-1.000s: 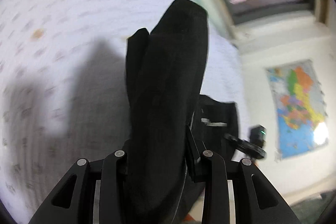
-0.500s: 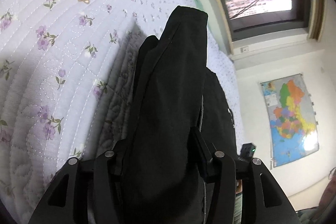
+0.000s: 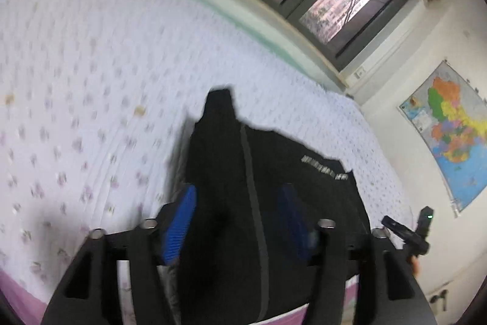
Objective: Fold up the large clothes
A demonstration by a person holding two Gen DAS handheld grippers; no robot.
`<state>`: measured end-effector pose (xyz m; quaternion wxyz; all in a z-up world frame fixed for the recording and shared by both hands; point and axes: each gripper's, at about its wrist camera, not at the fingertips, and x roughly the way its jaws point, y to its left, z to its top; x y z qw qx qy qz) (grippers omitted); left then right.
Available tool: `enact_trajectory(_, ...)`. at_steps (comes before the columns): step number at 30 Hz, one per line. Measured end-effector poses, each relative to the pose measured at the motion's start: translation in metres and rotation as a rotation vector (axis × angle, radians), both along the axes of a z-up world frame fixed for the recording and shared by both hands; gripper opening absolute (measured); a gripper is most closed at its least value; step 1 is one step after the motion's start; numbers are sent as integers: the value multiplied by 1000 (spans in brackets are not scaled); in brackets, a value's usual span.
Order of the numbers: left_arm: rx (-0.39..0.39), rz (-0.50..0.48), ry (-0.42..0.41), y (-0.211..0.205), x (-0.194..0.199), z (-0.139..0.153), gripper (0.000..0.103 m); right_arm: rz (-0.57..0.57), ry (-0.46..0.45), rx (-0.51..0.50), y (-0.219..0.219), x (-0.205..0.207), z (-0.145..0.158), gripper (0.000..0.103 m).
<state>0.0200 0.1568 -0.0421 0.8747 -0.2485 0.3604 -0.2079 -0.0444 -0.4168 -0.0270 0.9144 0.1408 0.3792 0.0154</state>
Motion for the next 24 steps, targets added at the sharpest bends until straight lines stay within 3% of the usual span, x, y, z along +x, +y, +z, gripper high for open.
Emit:
enact_trajectory(3, 63, 12, 10, -37, 21, 6, 74, 32, 4, 7, 28, 28, 3, 68)
enact_trajectory(7, 159, 43, 126, -75, 69, -27, 74, 43, 47, -24, 59, 83, -9, 68)
enact_trajectory(9, 235, 72, 215, -83, 92, -54, 74, 49, 102, -50, 70, 115, -31, 68)
enact_trajectory(11, 264, 78, 279, -87, 104, -75, 76, 38, 228, -78, 73, 143, -63, 68)
enact_trajectory(12, 264, 81, 276, -87, 105, -77, 76, 42, 275, -41, 69, 153, -79, 68)
enact_trajectory(14, 253, 82, 286, -84, 107, -78, 76, 38, 275, -16, 64, 160, -86, 67)
enact_trajectory(18, 275, 83, 259, -88, 106, -77, 77, 34, 236, -58, 69, 154, -86, 67)
enact_trajectory(22, 337, 84, 188, -100, 89, -52, 75, 29, 164, -59, 70, 130, -73, 68)
enact_trajectory(24, 390, 68, 110, -110, 68, -24, 75, 32, 133, -36, 67, 113, -61, 68)
